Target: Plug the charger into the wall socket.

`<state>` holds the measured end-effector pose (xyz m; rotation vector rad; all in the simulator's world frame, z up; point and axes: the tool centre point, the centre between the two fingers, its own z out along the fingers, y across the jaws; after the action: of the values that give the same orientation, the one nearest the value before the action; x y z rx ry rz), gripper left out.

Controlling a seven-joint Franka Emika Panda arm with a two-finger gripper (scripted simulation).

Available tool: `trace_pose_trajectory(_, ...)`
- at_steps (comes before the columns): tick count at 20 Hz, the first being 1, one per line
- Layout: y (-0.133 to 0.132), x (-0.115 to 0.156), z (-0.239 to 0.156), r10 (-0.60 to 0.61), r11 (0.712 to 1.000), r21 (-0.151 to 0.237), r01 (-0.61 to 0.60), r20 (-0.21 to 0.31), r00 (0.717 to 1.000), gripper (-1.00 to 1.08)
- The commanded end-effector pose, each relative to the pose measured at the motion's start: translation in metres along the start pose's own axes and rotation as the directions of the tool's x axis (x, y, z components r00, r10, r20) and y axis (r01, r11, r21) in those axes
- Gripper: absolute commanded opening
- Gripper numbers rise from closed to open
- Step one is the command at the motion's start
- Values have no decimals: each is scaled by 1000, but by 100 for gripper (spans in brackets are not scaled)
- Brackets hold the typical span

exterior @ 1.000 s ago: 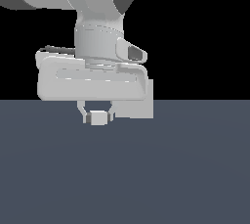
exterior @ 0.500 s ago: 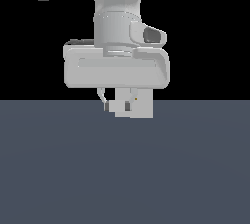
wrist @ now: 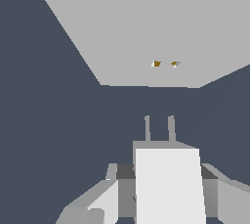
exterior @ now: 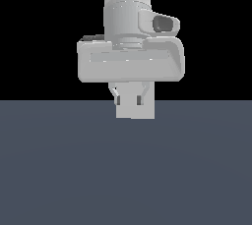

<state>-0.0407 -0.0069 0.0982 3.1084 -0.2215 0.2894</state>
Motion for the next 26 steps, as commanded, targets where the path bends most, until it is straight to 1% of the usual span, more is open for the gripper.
trace_pose_trajectory(1, 3, 0, -2, 20, 1000, -4, -20, 0, 1000, -100)
trace_pose_trajectory(15, 4, 2, -1, 26, 1000, -6, -26, 1, 1000, -100)
trace_pose_trajectory(19, 4, 11, 0, 25, 1000, -6, -25, 2, 1000, -100)
trace_pose_trajectory(26, 5, 36, 5, 25, 1000, -6, -25, 2, 1000, -100)
